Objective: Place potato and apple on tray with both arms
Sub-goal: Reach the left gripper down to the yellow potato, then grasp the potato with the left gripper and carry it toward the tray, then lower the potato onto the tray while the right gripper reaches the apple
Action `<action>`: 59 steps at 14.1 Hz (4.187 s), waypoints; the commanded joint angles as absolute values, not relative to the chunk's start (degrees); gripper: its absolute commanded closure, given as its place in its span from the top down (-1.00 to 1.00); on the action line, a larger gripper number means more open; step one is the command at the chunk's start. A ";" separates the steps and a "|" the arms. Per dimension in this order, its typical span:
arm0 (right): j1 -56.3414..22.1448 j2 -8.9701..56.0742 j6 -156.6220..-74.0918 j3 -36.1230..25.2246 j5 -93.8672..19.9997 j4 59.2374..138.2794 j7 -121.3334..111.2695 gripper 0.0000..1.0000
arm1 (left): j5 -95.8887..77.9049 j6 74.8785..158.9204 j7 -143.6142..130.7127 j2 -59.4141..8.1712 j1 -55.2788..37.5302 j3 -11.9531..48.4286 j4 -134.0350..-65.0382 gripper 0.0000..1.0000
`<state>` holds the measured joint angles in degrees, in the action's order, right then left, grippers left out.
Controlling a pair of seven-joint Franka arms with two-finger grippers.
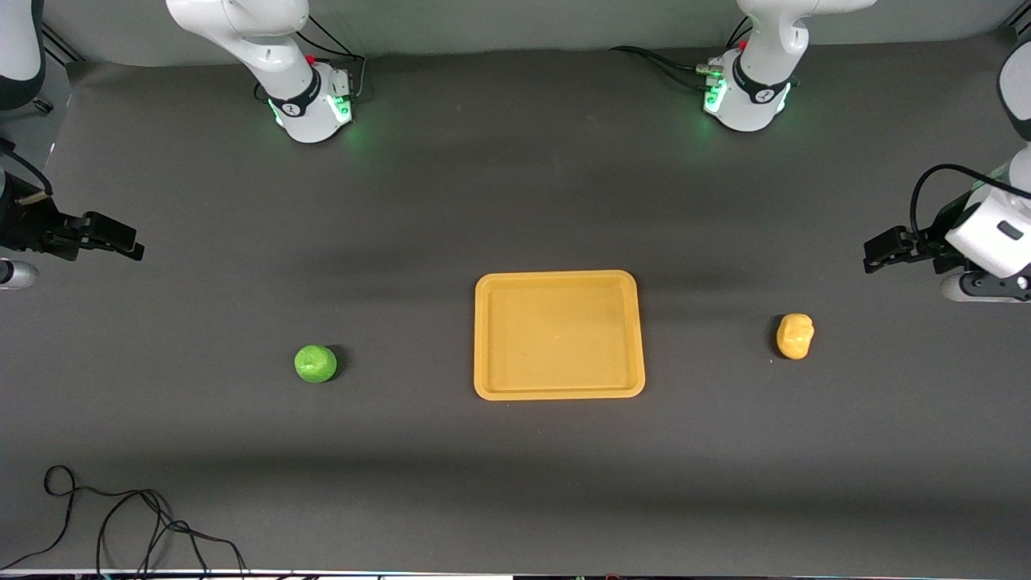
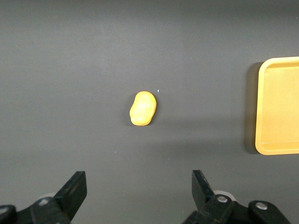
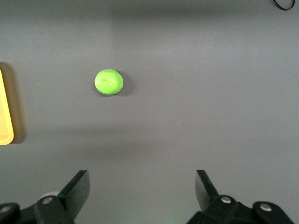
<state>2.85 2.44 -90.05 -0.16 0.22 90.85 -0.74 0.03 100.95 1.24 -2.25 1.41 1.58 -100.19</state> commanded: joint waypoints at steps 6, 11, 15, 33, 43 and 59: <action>2.46 1.84 -89.65 -0.35 0.18 90.88 -1.14 1.00 | 0.44 121.84 8.15 -0.96 1.67 1.14 -117.90 0.99; 2.46 1.93 -89.56 -0.35 0.18 90.53 -1.23 1.00 | 0.09 135.95 17.13 -9.46 4.75 1.23 -126.39 0.99; 2.37 2.55 -89.47 -0.35 0.09 89.74 -1.23 1.00 | -0.53 147.03 17.58 -20.28 4.22 1.49 -126.21 0.99; 2.29 2.37 -91.05 -0.35 -0.26 91.32 -1.85 1.00 | -1.41 137.20 -11.48 -19.86 1.41 14.66 -114.70 -0.18; 2.29 2.28 -91.32 -0.18 -0.26 91.67 -1.58 1.00 | -0.44 137.37 -34.27 -31.54 -18.36 16.09 -103.81 -0.19; -9.58 18.79 -113.09 -0.53 -0.17 92.81 7.29 1.00 | 4.22 130.96 -35.69 -21.57 -12.41 14.85 -101.25 1.00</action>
